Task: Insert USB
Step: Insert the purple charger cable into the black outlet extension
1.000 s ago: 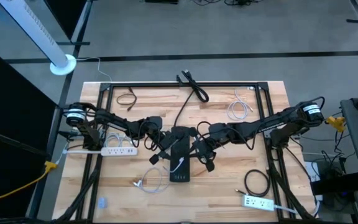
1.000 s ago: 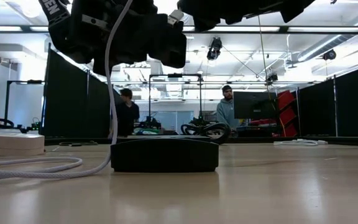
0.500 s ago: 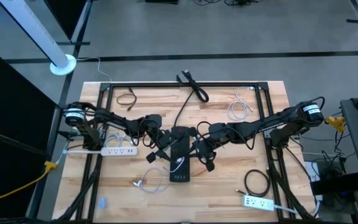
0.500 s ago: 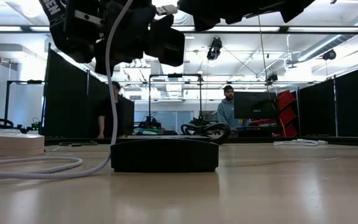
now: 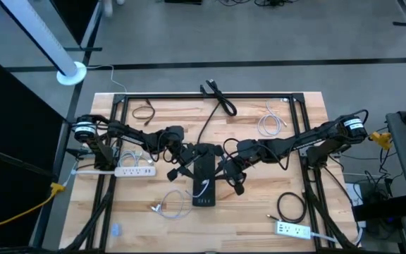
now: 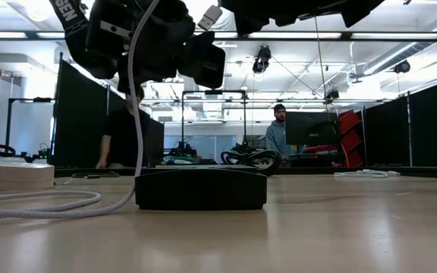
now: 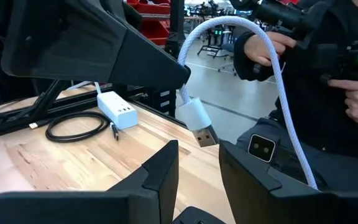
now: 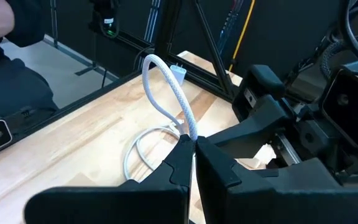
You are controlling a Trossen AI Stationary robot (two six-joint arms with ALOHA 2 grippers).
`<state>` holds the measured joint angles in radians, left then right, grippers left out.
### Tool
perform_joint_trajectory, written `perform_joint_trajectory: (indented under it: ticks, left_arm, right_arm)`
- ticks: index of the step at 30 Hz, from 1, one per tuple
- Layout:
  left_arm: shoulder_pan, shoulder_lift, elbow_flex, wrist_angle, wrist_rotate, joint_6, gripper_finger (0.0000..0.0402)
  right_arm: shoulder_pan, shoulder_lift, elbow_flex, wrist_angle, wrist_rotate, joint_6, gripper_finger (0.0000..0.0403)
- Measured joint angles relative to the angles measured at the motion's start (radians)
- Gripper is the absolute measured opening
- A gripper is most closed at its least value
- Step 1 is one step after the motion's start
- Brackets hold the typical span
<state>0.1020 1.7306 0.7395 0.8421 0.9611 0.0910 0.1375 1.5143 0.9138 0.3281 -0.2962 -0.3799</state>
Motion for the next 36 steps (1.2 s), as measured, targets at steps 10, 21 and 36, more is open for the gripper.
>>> perform_joint_trajectory:
  ticks: [10,21,36]
  left_arm:
    - [-0.001,0.0,0.0,0.004,-0.046,-0.008,0.0103]
    - [-0.038,0.0,0.019,0.003,-0.046,-0.023,0.0103]
    - [-0.044,0.0,0.019,-0.004,-0.062,-0.031,0.0103]
  right_arm:
    - [0.0,0.0,0.005,0.048,-0.027,-0.013,0.0]
    - [-0.006,0.046,0.005,0.052,-0.015,-0.005,0.0]
    - [-0.007,0.046,0.015,0.053,0.037,-0.025,0.0]
